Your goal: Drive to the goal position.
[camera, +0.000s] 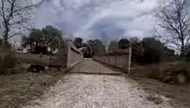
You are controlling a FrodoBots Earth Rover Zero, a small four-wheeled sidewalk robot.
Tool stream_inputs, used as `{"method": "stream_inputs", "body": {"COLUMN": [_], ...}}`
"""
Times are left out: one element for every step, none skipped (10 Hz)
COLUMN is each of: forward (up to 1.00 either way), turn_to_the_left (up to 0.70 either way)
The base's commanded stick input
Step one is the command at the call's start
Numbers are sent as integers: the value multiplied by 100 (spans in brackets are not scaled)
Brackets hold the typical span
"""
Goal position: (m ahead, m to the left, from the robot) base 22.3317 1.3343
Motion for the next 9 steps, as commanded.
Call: {"method": "stream_inputs", "body": {"forward": [50,50,50,50,50,50,50,50,50], "turn_to_the_left": [0,0,0,0,0,0,0,0,0]}}
